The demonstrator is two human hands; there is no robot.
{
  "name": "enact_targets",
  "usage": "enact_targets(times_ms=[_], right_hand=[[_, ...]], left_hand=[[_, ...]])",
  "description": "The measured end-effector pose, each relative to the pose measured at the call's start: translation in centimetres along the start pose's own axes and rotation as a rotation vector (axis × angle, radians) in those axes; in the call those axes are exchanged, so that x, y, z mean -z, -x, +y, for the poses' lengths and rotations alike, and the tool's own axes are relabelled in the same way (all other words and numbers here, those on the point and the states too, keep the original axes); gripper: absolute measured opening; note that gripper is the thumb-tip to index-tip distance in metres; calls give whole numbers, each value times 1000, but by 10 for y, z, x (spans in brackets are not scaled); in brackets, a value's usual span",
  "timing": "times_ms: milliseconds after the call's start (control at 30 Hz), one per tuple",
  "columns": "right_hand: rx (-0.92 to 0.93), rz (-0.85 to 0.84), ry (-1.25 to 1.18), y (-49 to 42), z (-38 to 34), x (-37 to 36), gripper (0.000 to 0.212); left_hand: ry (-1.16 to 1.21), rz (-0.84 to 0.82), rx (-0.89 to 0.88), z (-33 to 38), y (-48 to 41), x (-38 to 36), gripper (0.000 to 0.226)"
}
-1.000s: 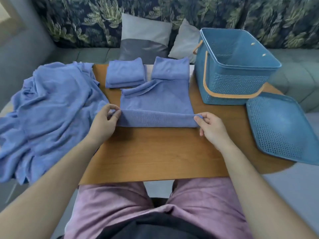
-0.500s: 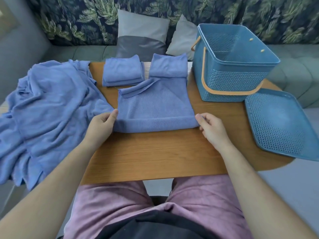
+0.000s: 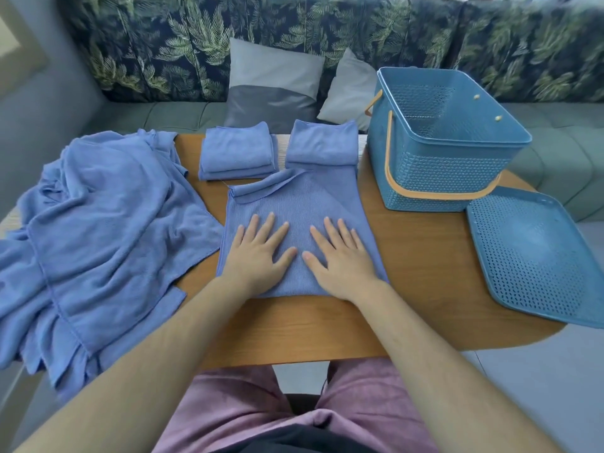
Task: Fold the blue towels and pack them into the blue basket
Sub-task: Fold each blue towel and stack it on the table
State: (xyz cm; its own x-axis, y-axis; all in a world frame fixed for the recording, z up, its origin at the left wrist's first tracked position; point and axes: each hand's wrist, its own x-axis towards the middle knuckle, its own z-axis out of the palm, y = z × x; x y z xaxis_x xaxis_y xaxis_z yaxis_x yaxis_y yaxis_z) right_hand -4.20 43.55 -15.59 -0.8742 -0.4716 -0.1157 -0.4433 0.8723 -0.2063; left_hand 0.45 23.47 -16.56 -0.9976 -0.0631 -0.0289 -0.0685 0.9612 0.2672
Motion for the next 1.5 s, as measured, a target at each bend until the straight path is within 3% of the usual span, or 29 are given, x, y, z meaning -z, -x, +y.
enact_targets(times_ms=[100, 167, 267, 433, 567, 633, 700, 767, 967, 1133, 1367, 1433, 1500], right_hand=[[13, 22, 13, 45, -3, -5, 72], [13, 129, 4, 68, -6, -3, 70], [1, 234, -37, 42, -8, 7, 60], [24, 83, -6, -2, -8, -5, 61], [84, 117, -35, 29, -11, -12, 73], [100, 211, -126, 34, -9, -7, 65], [30, 381, -194, 13, 5, 7, 49], [-56, 448, -187, -20, 23, 27, 40], [-66, 183, 66, -64, 30, 51, 33], [-139, 191, 204, -60, 32, 47, 44], [-186, 2, 136, -92, 53, 47, 54], [-160, 55, 93, -92, 58, 45, 52], [-93, 247, 38, -85, 57, 42, 44]], left_hand=[[3, 73, -54, 3, 37, -4, 75], [24, 175, -104, 6, 54, -2, 63], [59, 284, -122, 12, 32, 4, 48], [38, 97, -42, 15, 0, -10, 73], [40, 133, -80, 8, 25, -13, 70], [59, 162, -80, 9, 34, -14, 67], [94, 223, -108, 16, 28, -11, 58], [117, 281, -194, 31, 5, -7, 45], [99, 337, -239, 58, -57, -12, 16], [125, 391, -258, 50, -56, -21, 17], [108, 344, -247, 53, -55, -18, 24], [132, 300, -216, 53, -55, -19, 33], [138, 260, -192, 52, -56, -21, 39]])
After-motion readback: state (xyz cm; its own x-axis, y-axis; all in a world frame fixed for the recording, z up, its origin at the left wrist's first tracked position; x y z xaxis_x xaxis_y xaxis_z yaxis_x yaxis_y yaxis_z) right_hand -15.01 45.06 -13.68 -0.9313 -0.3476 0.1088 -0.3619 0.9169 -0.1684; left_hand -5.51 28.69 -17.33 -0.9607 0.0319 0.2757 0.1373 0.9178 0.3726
